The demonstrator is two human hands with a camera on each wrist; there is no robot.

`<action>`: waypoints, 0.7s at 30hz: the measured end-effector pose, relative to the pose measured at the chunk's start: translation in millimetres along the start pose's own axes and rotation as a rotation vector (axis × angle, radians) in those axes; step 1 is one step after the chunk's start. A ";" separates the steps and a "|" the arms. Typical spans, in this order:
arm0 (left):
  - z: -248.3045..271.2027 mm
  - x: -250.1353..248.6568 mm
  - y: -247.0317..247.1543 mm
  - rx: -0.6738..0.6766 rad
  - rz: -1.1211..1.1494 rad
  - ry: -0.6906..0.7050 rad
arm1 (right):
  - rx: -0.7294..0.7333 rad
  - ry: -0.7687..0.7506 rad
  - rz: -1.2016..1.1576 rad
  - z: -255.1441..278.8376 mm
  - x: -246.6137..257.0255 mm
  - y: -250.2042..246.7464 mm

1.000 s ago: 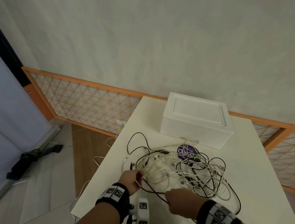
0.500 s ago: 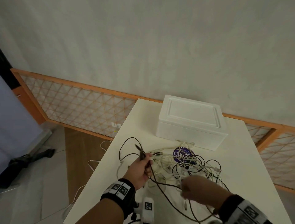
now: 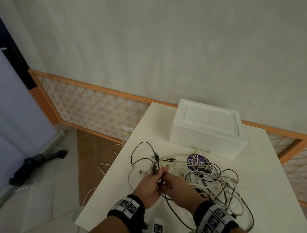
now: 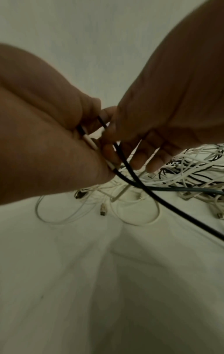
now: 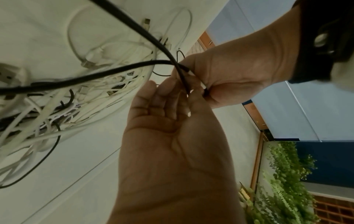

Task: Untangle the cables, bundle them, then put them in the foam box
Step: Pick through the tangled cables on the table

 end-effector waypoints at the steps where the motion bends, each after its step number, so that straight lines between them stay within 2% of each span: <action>1: 2.7 0.4 0.1 0.001 0.012 -0.002 | 0.014 -0.023 0.034 -0.3 1.4 1.4; 5: 8.1 1.7 -8.6 -0.039 0.013 -0.060 | 0.080 -0.019 0.241 4.1 2.2 2.1; 8: 9.9 -0.2 -18.7 -0.159 0.195 0.020 | 0.181 -0.091 0.361 8.9 5.5 13.6; 11: 14.3 -0.7 -26.6 -0.296 0.293 0.087 | 0.212 -0.135 0.273 10.2 9.7 27.7; 14: 16.0 4.8 -21.0 -0.301 0.293 0.047 | 0.225 -0.122 0.109 9.0 15.0 37.7; 18: 16.5 15.8 -18.9 -0.250 0.135 -0.030 | 0.225 -0.120 0.141 5.0 9.8 38.0; 21: 18.6 19.6 -27.6 -0.259 0.144 -0.056 | 0.316 -0.140 0.175 4.6 9.5 37.9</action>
Point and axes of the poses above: each hand's wrist, its own z-axis away from the middle knuckle, its own y-axis out of the palm, x = y × z, the point moved 6 cm from there along -z, towards the middle knuckle, and after that the axes turned 6 degrees about x, right-handed, at the moved point
